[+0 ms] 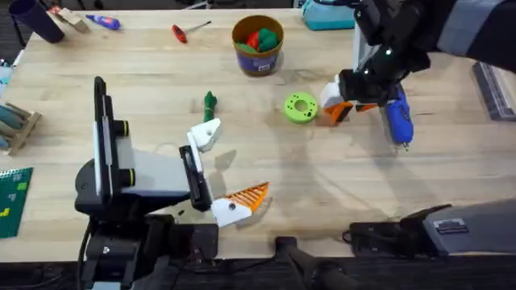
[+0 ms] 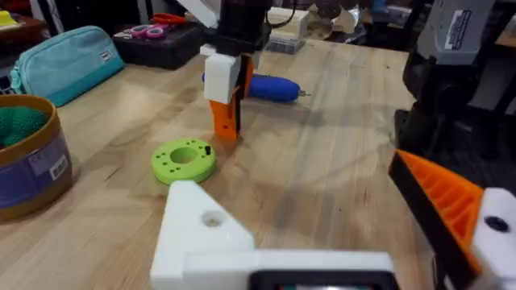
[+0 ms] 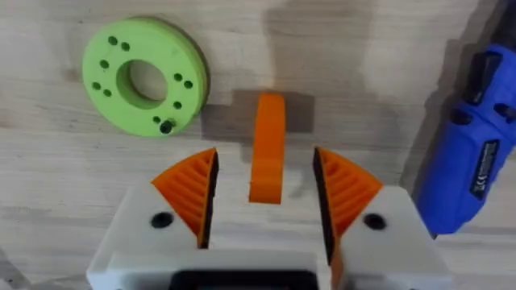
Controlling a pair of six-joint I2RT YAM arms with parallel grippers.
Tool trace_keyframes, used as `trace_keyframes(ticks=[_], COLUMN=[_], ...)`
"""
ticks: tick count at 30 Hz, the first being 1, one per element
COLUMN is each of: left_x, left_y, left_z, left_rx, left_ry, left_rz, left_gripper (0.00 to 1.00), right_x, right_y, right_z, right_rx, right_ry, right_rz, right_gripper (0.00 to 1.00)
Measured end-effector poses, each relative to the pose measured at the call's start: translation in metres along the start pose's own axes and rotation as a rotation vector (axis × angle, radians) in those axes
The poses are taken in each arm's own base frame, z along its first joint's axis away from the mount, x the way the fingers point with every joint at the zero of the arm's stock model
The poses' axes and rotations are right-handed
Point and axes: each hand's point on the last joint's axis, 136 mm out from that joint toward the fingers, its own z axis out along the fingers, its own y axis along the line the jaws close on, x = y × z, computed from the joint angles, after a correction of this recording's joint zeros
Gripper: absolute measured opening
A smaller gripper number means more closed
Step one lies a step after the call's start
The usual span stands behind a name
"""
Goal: Pick up the gripper from the table and insert it into the empty holder that is missing its gripper. Then pick up a screw, insert it into the mounting hole, and use the screwdriver to tighten it. Finally, clean up the table by picking up the vegetable and placing it into the bucket.
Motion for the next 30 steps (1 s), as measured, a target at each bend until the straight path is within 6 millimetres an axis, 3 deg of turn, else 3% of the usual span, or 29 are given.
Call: trace_keyframes(ticks=[11, 14, 19, 30], left_x=[0.0, 0.0, 0.0, 0.0], left_y=[0.0, 0.0, 0.0, 0.0], left_z=[0.0, 0.0, 0.0, 0.0], left_rx=[0.0, 0.0, 0.0, 0.0], left_ry=[0.0, 0.0, 0.0, 0.0], left_rz=[0.0, 0.0, 0.0, 0.0], left_gripper=[0.991, 0.991, 0.991, 0.991], right_x=[0.0003, 0.0003, -0.0002, -0.0008], right_y=[-0.0024, -0.0029, -0.0032, -0.0033], right_z=[0.0, 0.0, 0.0, 0.0], right_rx=[0.014, 0.016, 0.018, 0.019], right_ry=[0.0, 0.0, -0.002, -0.005], right_rz=[-0.001, -0.005, -0.008, -0.007], right_gripper=[0.63, 0.47, 0.031, 0.009])
